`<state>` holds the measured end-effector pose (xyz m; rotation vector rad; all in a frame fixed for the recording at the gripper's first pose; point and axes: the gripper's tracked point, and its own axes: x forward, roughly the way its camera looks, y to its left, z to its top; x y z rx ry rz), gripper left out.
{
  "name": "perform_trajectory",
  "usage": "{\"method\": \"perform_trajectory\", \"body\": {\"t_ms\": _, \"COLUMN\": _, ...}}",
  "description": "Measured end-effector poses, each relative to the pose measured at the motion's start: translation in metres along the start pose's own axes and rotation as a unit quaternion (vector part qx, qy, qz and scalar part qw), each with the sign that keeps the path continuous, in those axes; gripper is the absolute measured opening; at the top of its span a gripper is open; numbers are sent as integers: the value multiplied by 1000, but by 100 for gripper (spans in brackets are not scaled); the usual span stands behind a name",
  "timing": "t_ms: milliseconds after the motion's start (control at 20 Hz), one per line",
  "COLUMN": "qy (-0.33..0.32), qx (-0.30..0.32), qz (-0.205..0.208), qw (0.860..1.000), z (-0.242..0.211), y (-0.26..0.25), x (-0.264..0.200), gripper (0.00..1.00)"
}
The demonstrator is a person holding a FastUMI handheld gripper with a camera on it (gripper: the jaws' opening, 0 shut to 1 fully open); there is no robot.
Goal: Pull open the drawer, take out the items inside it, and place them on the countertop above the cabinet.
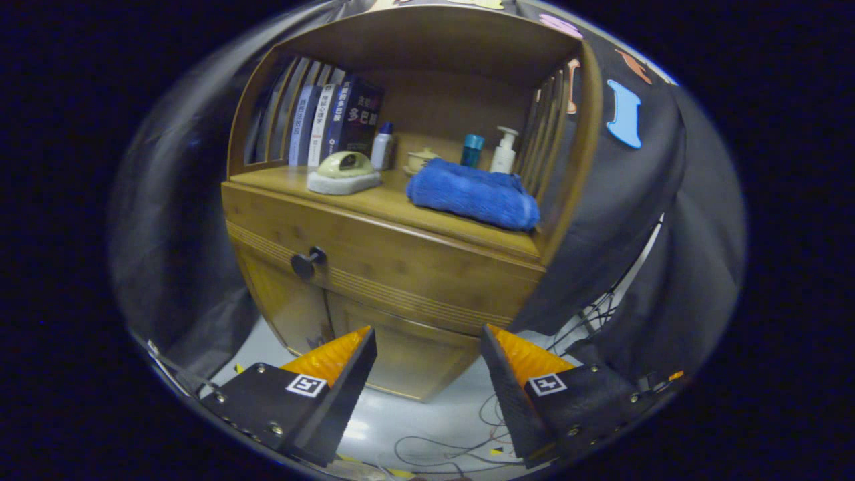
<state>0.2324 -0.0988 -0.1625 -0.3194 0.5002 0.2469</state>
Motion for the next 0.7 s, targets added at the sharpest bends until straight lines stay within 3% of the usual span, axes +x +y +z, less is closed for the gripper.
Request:
{"method": "perform_trajectory", "body": {"t_ms": 300, "qy": -29, "qx": 30, "qz": -59, "qw": 997, "z": -44, "y": -95, "x": -8, "gripper": 94}}
{"method": "perform_trajectory", "body": {"t_ms": 700, "qy": -65, "qx": 79, "qz": -71, "qw": 992, "z": -63, "y": -131, "x": -22, "gripper": 94}}
